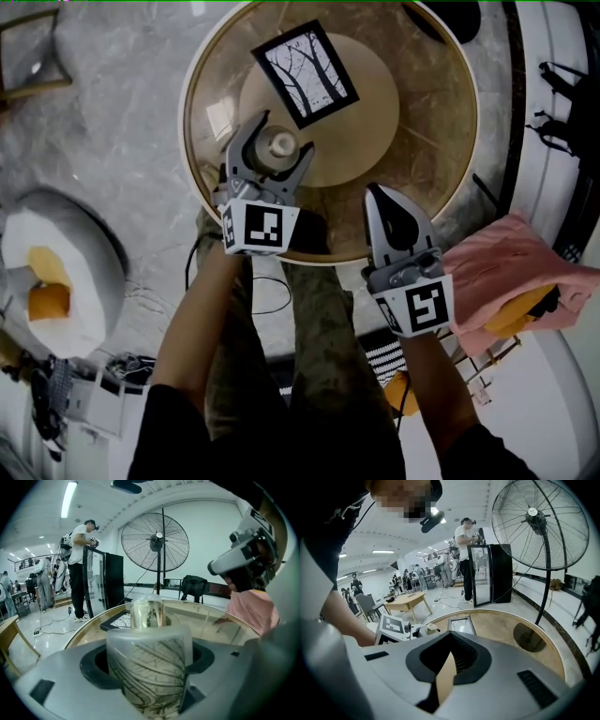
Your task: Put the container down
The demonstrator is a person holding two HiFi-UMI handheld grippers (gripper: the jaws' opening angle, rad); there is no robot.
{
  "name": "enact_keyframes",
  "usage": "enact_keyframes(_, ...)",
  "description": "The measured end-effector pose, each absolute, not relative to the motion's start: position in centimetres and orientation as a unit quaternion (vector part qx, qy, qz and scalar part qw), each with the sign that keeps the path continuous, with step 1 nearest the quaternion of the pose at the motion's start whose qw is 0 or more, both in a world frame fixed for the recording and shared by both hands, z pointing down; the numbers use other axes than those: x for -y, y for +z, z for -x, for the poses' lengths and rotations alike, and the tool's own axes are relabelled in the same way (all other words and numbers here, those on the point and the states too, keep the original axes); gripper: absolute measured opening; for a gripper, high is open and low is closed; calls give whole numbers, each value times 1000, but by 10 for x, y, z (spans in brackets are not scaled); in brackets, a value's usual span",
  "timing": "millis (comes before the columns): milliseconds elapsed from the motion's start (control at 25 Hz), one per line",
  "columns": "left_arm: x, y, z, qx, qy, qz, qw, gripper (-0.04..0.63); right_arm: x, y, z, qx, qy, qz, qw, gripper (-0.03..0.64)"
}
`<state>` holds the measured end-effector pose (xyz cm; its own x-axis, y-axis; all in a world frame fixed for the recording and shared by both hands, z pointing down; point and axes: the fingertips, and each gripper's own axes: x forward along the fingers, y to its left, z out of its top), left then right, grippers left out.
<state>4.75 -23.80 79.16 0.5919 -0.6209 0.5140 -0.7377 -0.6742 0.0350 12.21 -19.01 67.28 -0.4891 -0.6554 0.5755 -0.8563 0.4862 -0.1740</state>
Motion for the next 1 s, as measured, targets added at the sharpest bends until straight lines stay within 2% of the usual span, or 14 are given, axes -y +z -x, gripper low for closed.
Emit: enact_keyframes(1000,218,804,-21,380,284,-872,120,353,187,665,-118,837,223,-452,213,20)
